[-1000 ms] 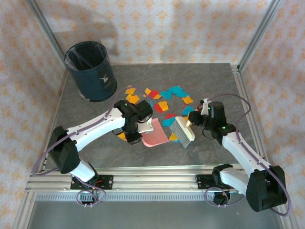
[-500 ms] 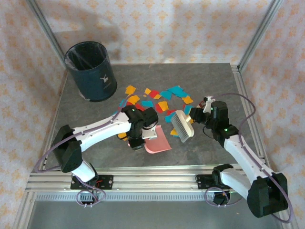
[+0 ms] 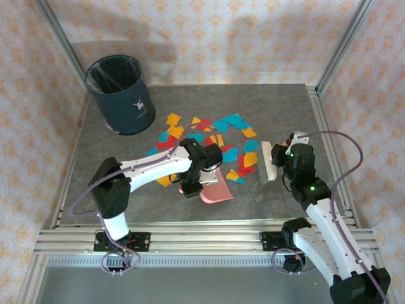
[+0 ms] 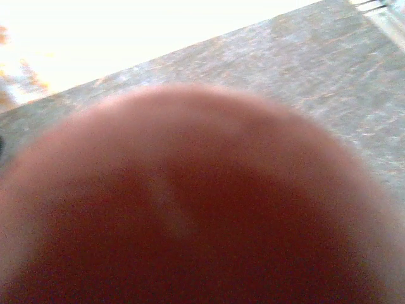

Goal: Sweep away the paper scraps from the table

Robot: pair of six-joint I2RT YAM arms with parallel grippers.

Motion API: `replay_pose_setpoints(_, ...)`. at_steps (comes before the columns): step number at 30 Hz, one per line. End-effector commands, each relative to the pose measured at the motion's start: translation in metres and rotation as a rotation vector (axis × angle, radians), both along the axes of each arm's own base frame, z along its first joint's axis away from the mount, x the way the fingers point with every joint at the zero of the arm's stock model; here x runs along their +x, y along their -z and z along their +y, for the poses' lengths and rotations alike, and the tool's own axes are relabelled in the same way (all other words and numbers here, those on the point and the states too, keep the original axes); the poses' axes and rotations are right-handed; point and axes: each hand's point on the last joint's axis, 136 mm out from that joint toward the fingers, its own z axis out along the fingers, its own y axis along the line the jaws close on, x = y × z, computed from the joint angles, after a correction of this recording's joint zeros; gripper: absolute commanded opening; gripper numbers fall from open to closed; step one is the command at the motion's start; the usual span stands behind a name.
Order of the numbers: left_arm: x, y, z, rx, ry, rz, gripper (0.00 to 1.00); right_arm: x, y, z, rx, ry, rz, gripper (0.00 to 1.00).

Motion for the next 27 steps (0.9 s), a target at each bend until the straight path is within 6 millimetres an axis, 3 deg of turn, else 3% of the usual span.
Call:
replay_pose_setpoints(1,0.002,-0.001,0.004,0.061,-0.01,0.002,0.0,-0.004,0.003,-0.02,-0.102,0.084,0.02,0.0)
replay_pose_setpoints(8,0.002,0.002,0.001,0.08,-0.015,0.033,0.0,-0.005,0.016,-0.02,-0.171,0.085,0.07,0.0)
replay_pose_setpoints(18,0.006,0.014,-0.005,0.136,-0.036,0.071,0.0,0.0,0.041,0.016,-0.172,-0.083,0.163,0.0)
replay_pose_setpoints(27,0.017,0.018,-0.012,0.16,-0.051,0.054,0.0,-0.002,0.043,0.045,-0.188,-0.208,0.185,0.0)
